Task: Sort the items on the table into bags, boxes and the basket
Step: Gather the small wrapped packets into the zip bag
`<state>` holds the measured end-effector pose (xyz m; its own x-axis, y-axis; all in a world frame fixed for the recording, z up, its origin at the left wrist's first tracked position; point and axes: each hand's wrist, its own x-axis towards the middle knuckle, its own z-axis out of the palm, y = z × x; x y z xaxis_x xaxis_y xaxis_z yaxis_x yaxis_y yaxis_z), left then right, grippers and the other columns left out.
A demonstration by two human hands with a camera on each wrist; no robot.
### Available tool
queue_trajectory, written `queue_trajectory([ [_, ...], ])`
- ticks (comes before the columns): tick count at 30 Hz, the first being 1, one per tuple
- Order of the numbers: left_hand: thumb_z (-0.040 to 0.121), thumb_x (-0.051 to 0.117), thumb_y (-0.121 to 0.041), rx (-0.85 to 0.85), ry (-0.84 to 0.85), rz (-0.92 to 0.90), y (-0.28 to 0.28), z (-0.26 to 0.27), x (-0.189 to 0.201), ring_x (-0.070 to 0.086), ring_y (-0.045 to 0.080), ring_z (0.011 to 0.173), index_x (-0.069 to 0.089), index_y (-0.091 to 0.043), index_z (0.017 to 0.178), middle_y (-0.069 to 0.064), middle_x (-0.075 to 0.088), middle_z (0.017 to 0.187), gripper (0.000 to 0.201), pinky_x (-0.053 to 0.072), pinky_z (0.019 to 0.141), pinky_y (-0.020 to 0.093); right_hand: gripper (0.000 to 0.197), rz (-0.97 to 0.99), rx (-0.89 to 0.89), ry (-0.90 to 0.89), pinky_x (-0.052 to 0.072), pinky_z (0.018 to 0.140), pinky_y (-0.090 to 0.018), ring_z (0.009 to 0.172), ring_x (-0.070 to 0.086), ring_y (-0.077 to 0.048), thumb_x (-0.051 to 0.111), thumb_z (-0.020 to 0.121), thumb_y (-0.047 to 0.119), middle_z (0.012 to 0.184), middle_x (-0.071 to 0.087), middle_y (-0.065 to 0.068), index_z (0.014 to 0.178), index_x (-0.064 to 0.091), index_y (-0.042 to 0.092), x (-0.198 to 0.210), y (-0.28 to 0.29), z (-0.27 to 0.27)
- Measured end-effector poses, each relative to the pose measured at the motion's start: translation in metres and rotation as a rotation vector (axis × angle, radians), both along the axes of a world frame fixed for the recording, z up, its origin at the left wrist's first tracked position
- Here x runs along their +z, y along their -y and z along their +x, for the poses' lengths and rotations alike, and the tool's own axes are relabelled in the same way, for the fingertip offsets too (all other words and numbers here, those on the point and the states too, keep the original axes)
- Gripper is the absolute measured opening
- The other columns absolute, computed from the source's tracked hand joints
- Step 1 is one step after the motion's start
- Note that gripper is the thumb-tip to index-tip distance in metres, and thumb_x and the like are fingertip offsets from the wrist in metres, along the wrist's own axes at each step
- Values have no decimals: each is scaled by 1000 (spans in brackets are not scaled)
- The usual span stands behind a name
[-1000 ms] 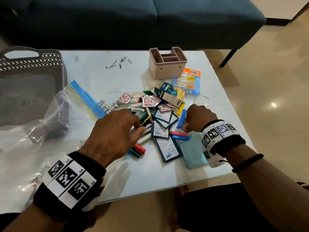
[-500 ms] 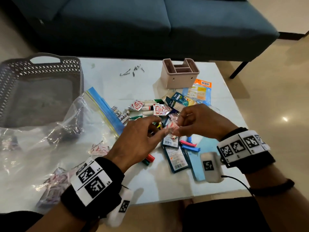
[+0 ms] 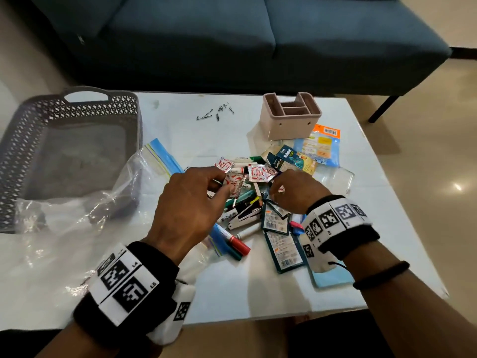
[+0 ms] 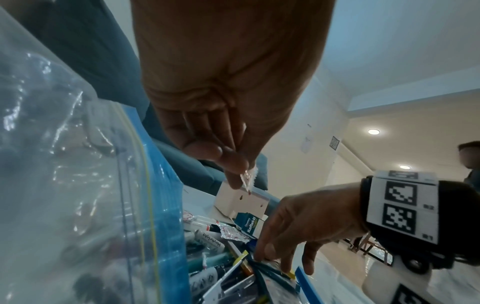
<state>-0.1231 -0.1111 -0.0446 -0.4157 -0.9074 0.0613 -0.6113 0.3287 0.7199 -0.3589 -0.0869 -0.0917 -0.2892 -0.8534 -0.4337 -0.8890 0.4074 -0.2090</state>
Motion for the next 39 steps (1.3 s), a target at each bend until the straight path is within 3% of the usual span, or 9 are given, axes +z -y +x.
queue_trajectory([
  [8, 93, 68, -40, 11, -60, 15, 3, 3, 0, 71, 3, 67, 76, -30, 95, -15, 75, 79, 12, 60, 71, 33, 16, -42, -91, -80, 58, 83, -41, 93, 65, -30, 65, 89, 26, 104, 65, -11, 97, 68, 11, 2, -2, -2],
  [12, 99, 63, -29, 21, -107, 83, 6, 7, 2, 71, 2, 58, 77, -22, 95, -12, 71, 69, 16, 51, 61, 15, 7, -329, -193, -24, 56, 80, -37, 89, 66, -26, 75, 85, 20, 100, 70, -6, 91, 71, 21, 26, -8, 0],
  [17, 96, 66, -32, 68, -126, 96, 10, 9, 2, 70, 2, 56, 79, -22, 93, -11, 76, 75, 16, 57, 68, 24, 32, -423, -449, 1046, 57, 72, -34, 83, 70, -24, 80, 83, 3, 102, 74, -23, 111, 66, 4, 58, -13, 22],
  [20, 97, 65, -30, 85, -140, 135, 9, 9, 5, 68, 8, 46, 78, -21, 91, -11, 75, 69, 16, 58, 63, 26, 31, -234, -453, 1364, 54, 75, -31, 85, 66, -21, 79, 74, 6, 99, 73, -15, 102, 67, 7, 66, -15, 35],
  [26, 100, 60, -30, 14, -83, 142, 7, 7, 10, 66, 11, 44, 76, -25, 99, -9, 73, 72, 17, 52, 55, 20, 21, -213, -481, 1399, 60, 76, -29, 83, 71, -20, 78, 70, 5, 97, 73, -14, 89, 69, 6, 56, -7, 50],
  [31, 100, 51, -50, -199, 572, -73, 2, 16, 2, 62, 28, 110, 64, -31, 121, -3, 66, 121, 31, 48, 89, 38, 31, -414, -614, 1207, 62, 73, -35, 78, 72, -25, 84, 70, 5, 92, 75, -17, 96, 68, 5, 45, 1, 49],
  [34, 101, 50, -52, -271, 701, -115, -1, 20, 1, 59, 30, 109, 61, -25, 112, 1, 60, 119, 31, 43, 85, 39, 38, -462, -644, 1075, 62, 71, -34, 83, 75, -28, 86, 74, 0, 96, 75, -20, 107, 65, 4, 39, 4, 52],
  [36, 101, 50, -53, -267, 667, -140, 1, 22, 4, 60, 30, 104, 52, -25, 94, 2, 61, 112, 28, 41, 78, 38, 38, -465, -621, 1035, 63, 70, -32, 82, 75, -27, 87, 74, 2, 94, 75, -20, 105, 65, 3, 40, 5, 59],
  [39, 100, 50, -54, -253, 614, -168, 1, 22, 14, 61, 29, 98, 56, -27, 94, 1, 60, 102, 28, 35, 71, 35, 28, -418, -483, 1069, 62, 63, -28, 68, 73, -23, 85, 77, -1, 87, 75, -25, 97, 66, -4, 42, 5, 77],
])
